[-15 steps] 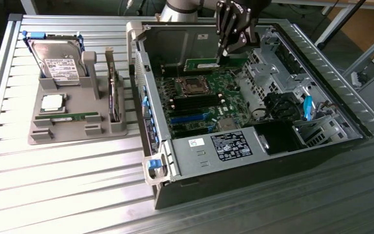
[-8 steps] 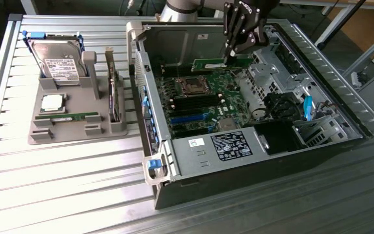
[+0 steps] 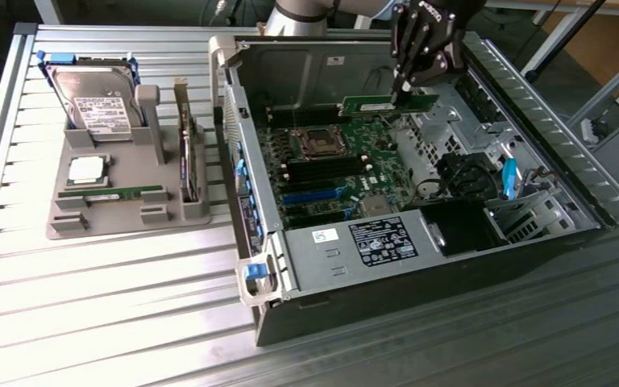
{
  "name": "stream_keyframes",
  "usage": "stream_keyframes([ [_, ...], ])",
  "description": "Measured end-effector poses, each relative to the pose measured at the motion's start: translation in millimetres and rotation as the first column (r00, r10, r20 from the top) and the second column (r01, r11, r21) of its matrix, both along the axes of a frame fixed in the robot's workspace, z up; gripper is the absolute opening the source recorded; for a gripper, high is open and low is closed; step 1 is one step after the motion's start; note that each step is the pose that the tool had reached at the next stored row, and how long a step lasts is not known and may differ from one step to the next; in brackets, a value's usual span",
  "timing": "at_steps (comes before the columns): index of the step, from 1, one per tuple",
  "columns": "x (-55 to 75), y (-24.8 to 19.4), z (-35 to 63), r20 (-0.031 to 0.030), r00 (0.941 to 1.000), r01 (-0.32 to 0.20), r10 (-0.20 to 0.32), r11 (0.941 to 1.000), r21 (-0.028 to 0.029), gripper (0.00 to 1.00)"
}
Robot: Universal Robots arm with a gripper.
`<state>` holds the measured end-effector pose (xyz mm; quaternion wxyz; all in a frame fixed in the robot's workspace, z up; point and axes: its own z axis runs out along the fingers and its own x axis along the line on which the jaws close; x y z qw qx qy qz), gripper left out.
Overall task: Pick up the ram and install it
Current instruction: 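Pick up the ram and move it above insertion slot, then insert the ram into the slot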
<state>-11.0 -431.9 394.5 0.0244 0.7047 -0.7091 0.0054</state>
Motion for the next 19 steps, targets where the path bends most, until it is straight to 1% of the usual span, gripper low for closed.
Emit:
stream_keyframes([
  [2,7.2,2.3,0.0,0.0000,1.0000,0.000,0.000,1.0000,-0.0003,0.12],
  [3,8.6,2.5,0.0,0.0000,1.0000,0.000,0.000,1.0000,-0.0002,0.12],
  [11,8.9,2.6,-0.3,0.0000,1.0000,-0.001,0.001,1.0000,-0.0002,0.12],
  [17,7.0,2.5,-2.8,0.0000,1.0000,0.000,0.000,1.0000,-0.0002,0.12],
  [18,6.5,2.5,-6.0,0.0000,1.0000,0.000,0.000,1.0000,-0.0003,0.12],
  [19,6.5,2.5,-6.2,0.0000,1.0000,0.000,0.000,1.0000,-0.0004,0.12],
])
